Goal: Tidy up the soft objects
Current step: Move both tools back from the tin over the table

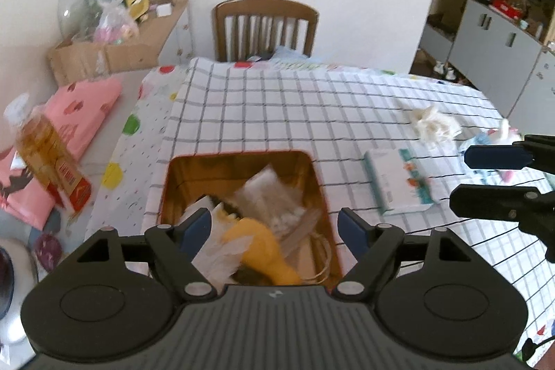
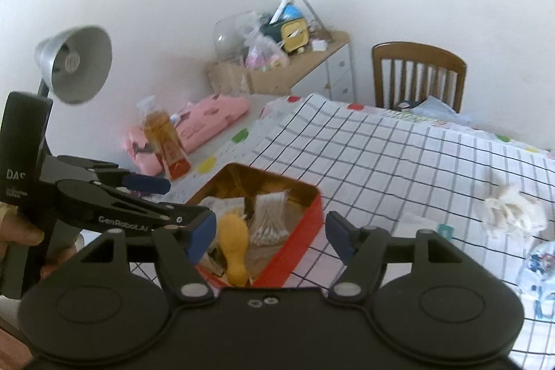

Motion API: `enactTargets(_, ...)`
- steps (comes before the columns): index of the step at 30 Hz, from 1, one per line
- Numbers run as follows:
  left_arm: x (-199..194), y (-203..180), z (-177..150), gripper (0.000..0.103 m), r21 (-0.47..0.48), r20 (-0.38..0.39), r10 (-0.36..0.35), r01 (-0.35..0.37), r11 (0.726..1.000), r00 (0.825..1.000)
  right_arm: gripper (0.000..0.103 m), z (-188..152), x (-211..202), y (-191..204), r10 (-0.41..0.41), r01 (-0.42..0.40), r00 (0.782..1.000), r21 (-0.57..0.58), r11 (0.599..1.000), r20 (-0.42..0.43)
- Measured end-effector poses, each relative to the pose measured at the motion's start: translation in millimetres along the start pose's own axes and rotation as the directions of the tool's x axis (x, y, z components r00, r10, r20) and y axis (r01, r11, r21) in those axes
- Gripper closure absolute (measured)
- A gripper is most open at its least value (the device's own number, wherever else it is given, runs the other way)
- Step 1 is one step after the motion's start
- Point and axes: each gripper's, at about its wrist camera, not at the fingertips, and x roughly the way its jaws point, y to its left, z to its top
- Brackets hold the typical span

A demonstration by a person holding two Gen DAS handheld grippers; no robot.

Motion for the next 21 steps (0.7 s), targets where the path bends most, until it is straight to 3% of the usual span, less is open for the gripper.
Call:
enactTargets(12,3.4,-66.4,34.6,0.019,0.089,0.05,-0.102,0.098,0.991,0.993,0.014,-8.1,-58.8,-46.1,-0.095,0.09,0.99,0.051,0.995,0.103)
enactTargets(21,26.7,-122.0,53.9,0.018,0.175,0.053,-0.179,0.168,0.97,0.982,0.0,-24.8,-89.6,-92.2,-0.202,0.184,0.969,0.128,0.975,0.146)
